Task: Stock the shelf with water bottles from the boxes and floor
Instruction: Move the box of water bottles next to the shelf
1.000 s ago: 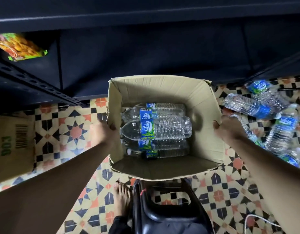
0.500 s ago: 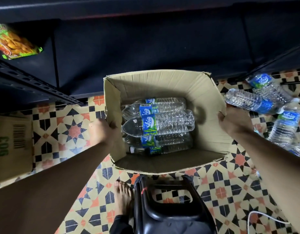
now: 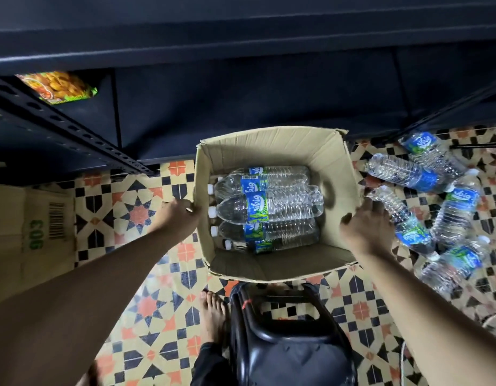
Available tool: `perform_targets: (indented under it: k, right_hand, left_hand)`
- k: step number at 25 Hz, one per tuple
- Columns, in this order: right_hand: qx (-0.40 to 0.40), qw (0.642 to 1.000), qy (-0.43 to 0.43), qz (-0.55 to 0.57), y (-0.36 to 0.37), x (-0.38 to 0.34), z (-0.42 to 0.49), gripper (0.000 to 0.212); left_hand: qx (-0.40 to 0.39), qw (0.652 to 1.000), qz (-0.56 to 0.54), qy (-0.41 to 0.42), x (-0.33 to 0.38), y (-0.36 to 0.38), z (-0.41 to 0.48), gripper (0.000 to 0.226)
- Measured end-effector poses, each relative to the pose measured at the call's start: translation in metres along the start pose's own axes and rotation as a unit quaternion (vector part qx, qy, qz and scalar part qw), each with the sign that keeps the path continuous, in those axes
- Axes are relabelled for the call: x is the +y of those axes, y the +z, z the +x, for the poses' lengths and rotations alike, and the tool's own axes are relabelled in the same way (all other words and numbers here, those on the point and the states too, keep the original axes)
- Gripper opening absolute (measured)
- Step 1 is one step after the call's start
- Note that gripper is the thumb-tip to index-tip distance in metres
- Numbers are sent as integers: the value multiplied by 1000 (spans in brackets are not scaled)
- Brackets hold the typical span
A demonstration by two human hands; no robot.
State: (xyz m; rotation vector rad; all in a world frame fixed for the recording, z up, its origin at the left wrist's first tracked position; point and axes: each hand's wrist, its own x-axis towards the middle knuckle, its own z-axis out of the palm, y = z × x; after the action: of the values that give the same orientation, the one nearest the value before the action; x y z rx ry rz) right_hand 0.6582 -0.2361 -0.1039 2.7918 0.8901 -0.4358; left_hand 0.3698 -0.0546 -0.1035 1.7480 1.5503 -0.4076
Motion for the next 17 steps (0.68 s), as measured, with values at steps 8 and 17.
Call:
perform_targets:
  k: [8,17]
  right_hand:
    - [-157,961,-135,183,-74,-125,-87,50]
    - [-194,942,-197,191,-95,-370,-258,41]
  left_hand:
    - [-3,997,-48,54,-69,-88,-47,36]
    - [53,992,-92,69,-284,-235,-77,25]
